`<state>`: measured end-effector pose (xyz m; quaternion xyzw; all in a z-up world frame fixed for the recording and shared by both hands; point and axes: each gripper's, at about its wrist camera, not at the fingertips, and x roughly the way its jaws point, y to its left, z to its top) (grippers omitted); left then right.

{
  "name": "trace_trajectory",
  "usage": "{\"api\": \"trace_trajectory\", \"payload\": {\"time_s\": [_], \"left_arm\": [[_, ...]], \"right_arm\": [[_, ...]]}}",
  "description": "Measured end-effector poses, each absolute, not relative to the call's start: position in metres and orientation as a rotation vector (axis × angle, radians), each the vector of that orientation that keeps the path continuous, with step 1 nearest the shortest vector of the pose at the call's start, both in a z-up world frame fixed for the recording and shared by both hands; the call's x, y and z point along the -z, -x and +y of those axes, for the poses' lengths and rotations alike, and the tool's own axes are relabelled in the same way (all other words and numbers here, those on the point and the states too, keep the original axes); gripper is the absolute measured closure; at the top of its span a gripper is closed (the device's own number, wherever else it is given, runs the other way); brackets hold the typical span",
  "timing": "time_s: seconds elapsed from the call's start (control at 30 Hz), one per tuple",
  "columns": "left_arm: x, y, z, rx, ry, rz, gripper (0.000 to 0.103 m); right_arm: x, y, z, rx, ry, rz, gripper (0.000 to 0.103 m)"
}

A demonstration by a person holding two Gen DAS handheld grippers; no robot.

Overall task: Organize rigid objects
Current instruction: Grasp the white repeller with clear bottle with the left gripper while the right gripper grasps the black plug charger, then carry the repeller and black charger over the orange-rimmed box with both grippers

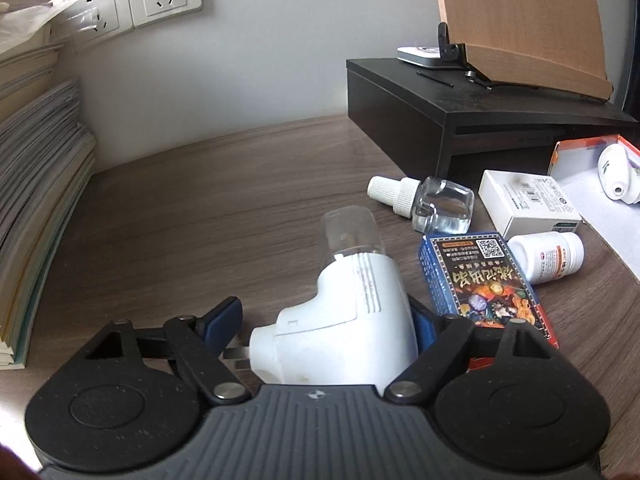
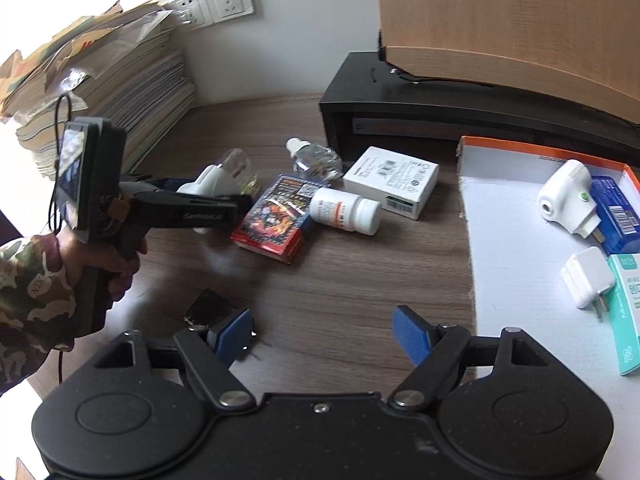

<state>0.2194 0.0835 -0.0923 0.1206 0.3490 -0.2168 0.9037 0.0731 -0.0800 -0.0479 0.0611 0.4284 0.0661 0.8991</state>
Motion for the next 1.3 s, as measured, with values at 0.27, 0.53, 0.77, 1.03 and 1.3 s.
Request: {"api": "trace_trajectory", "payload": {"time_s": [0.27,0.53,0.77,1.03,1.3], "left_arm": [[0.089,-0.213,0.097,0.431,-0.143,0.739,0.032],[0.07,-0.185,0.132,0.367,-0.077,0.736,0.032],[0.057,-0.151,0.159,0.316,0.004,0.736,0.032],[0.046,-0.122,0.166,0.267,0.069,0.721,0.032],[0.036,-0.103,0.152,0.308,0.091,0.694,0.032]], "right_arm": [[0.065,-0.071,-0.037,-0.347,-0.017,0.914,0.012],[0.084,-0.09,-0.005,-0.416,0.149,0.875,0.013],[0.091,-0.106,0.003,-0.469,0.196,0.878,0.046],[0.075,-0.095,0.001,-0.312,0.126,0.839,0.059],[0.047,-0.072,-0.02,-0.164,0.042,0.794,0.059]]}}
